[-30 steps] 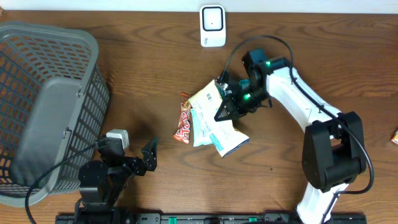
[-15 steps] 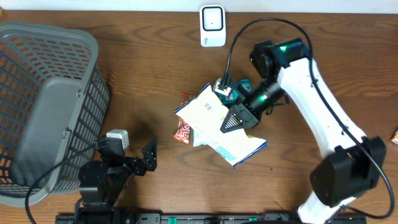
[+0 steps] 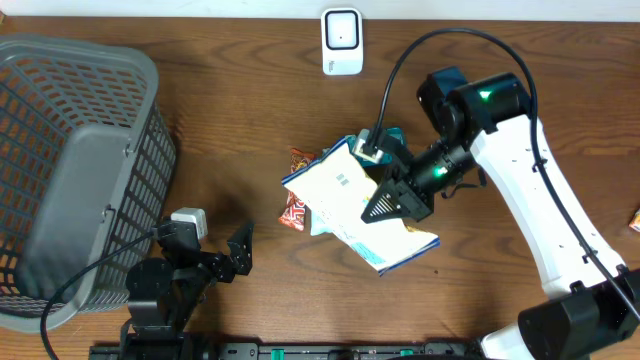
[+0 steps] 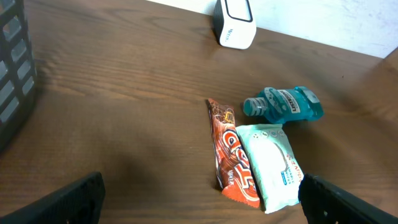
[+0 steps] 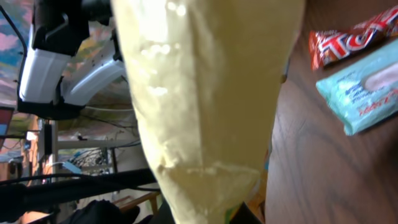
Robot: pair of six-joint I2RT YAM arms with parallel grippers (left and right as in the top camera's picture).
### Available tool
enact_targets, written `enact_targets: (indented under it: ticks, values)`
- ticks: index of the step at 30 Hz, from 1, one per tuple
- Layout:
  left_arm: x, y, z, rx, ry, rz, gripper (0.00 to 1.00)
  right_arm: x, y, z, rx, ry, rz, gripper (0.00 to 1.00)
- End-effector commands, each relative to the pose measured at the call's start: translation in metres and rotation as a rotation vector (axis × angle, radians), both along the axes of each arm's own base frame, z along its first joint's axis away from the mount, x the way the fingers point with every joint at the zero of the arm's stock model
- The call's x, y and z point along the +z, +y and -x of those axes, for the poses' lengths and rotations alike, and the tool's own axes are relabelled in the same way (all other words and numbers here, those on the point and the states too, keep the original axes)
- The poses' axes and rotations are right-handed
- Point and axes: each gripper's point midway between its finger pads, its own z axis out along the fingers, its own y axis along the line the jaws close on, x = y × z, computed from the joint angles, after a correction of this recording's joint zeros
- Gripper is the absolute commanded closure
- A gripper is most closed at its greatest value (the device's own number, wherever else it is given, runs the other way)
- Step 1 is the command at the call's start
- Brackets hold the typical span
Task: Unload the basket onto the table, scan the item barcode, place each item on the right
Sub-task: 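Lift the yellow snack bag with the right gripper and reorient it, then hold the snack bag up at the barcode scanner with the right gripper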
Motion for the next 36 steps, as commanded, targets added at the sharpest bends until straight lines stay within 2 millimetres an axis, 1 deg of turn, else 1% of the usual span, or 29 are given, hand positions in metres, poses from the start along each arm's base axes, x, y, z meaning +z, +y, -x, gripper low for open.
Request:
enact_targets:
  ticks: [1, 4, 6, 8, 10, 11, 12, 14, 15, 17, 19, 20, 21, 22, 24, 26, 28, 29, 30, 31, 33, 34, 36]
  values:
    - [0.001, -0.002, 0.001, -0.014, -0.006, -0.005, 0.01, 0.0, -0.003, 0.012, -0.013, 0.027, 0.006, 0.98]
    - [0.001, -0.002, 0.001, -0.014, -0.007, -0.005, 0.01, -0.002, -0.007, 0.019, -0.009, 0.02, 0.023, 0.98]
    - [0.001, -0.002, 0.001, -0.014, -0.007, -0.005, 0.01, -0.006, -0.013, 0.019, -0.005, -0.01, 0.057, 0.98]
    - [0.001, -0.002, 0.001, -0.014, -0.007, -0.005, 0.01, -0.011, -0.015, 0.014, -0.033, -0.028, 0.091, 0.98]
    - [0.001, -0.002, 0.001, -0.014, -0.006, -0.005, 0.01, -0.019, -0.017, -0.001, -0.107, -0.058, 0.149, 0.98]
    - [0.001, -0.002, 0.001, -0.014, -0.006, -0.004, 0.01, -0.025, -0.02, -0.014, -0.176, -0.073, 0.2, 0.98]
    - [0.001, -0.002, 0.001, -0.014, -0.007, -0.005, 0.01, -0.034, -0.026, -0.033, -0.274, -0.102, 0.281, 0.98]
    - [0.001, -0.002, 0.001, -0.014, -0.007, -0.004, 0.01, -0.041, -0.033, -0.052, -0.358, -0.158, 0.36, 0.99]
    - [0.001, -0.002, 0.001, -0.014, -0.007, -0.004, 0.01, -0.045, -0.039, -0.069, -0.409, -0.233, 0.414, 0.99]
    - [0.001, -0.002, 0.001, -0.014, -0.006, -0.004, 0.01, -0.046, -0.04, -0.089, -0.437, -0.343, 0.451, 0.99]
    - [0.001, -0.002, 0.001, -0.014, -0.006, -0.004, 0.01, -0.041, -0.037, -0.111, -0.466, -0.463, 0.462, 0.99]
    - [0.001, -0.002, 0.001, -0.014, -0.006, -0.005, 0.01, -0.04, -0.036, -0.115, -0.467, -0.487, 0.461, 0.99]
    - [0.001, -0.002, 0.001, -0.014, -0.007, -0.004, 0.01, -0.037, -0.032, -0.123, -0.467, -0.537, 0.453, 0.99]
    - [0.001, -0.002, 0.001, -0.014, -0.007, -0.004, 0.01, -0.034, -0.026, -0.126, -0.442, -0.575, 0.433, 0.99]
    - [0.001, -0.002, 0.001, -0.014, -0.007, -0.005, 0.01, -0.033, -0.022, -0.126, -0.413, -0.601, 0.427, 0.99]
    - [0.001, -0.002, 0.001, -0.014, -0.006, -0.005, 0.01, -0.034, -0.024, -0.127, -0.382, -0.636, 0.444, 0.98]
    - [0.001, -0.002, 0.001, -0.014, -0.007, -0.004, 0.0, -0.034, -0.031, -0.134, -0.402, -0.671, 0.486, 0.98]
    - [0.001, -0.002, 0.001, -0.014, -0.007, -0.004, 0.01, -0.034, -0.038, -0.138, -0.421, -0.689, 0.527, 0.98]
    - [0.001, -0.002, 0.001, -0.014, -0.007, -0.005, 0.01, -0.034, -0.052, -0.145, -0.485, -0.705, 0.598, 0.98]
    - [0.001, -0.002, 0.001, -0.014, -0.007, -0.005, 0.01, -0.034, -0.06, -0.148, -0.533, -0.712, 0.639, 0.98]
    - [0.001, -0.002, 0.001, -0.014, -0.006, -0.004, 0.01, -0.029, -0.085, -0.159, -0.694, -0.735, 0.757, 0.98]
    - [0.001, -0.002, 0.001, -0.014, -0.006, -0.004, 0.01, -0.028, -0.091, -0.161, -0.735, -0.742, 0.783, 0.98]
    - [0.001, -0.002, 0.001, -0.014, -0.006, -0.004, 0.0, -0.027, -0.097, -0.163, -0.775, -0.747, 0.81, 0.98]
